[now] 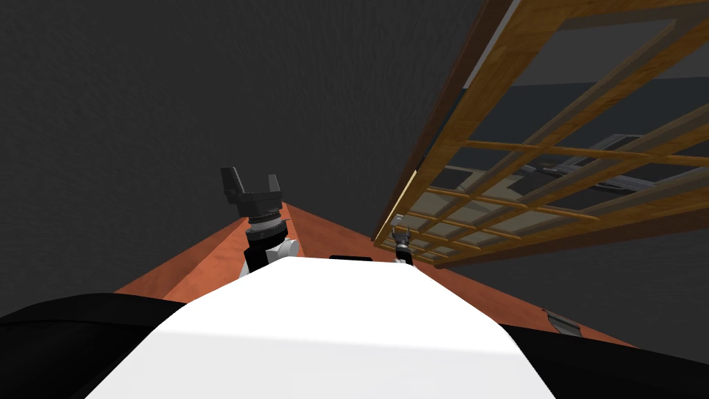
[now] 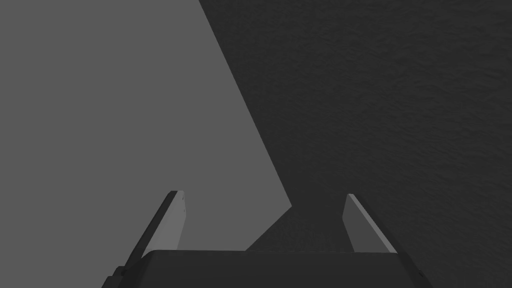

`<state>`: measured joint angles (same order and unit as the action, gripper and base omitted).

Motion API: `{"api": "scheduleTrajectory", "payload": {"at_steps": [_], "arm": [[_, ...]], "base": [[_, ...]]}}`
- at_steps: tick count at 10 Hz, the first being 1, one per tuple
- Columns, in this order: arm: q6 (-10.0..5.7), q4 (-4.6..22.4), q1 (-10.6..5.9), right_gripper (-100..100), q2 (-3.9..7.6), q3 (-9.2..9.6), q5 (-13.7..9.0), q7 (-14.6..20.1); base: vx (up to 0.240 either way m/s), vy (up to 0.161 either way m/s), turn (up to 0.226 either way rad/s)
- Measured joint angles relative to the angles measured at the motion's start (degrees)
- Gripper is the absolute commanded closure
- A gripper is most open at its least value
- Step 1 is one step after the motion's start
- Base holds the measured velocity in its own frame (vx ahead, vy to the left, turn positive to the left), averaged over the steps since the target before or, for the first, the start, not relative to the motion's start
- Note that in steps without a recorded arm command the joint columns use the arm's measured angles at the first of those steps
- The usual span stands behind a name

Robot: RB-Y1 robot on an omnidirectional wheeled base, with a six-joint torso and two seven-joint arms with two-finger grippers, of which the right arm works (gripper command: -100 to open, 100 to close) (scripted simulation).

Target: Pull the door open

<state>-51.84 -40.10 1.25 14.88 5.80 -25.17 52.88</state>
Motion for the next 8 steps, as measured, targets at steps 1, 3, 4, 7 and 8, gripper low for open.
{"api": "scheduleTrajectory", "payload": {"at_steps": [1, 3, 4, 7, 8], "arm": [[0.13, -0.2, 0.02, -100, -0.1, 0.21, -0.4, 1.3], [0.38, -0.3, -0.21, -100, -0.28, 0.7, -1.5, 3.9], [0.55, -0.7, -0.19, -100, -0.44, 1.0, -2.1, 5.3], [1.11, -1.2, -0.5, -100, -0.82, 1.89, -4.0, 9.7], [1.15, -1.2, -0.54, -100, -0.87, 2.06, -4.3, 10.8]], "base": [[-0.057, -0.016, 0.021], [-0.044, -0.012, 0.018], [-0.074, -0.016, 0.036], [-0.047, -0.008, 0.015], [-0.051, -0.014, 0.023]]}}
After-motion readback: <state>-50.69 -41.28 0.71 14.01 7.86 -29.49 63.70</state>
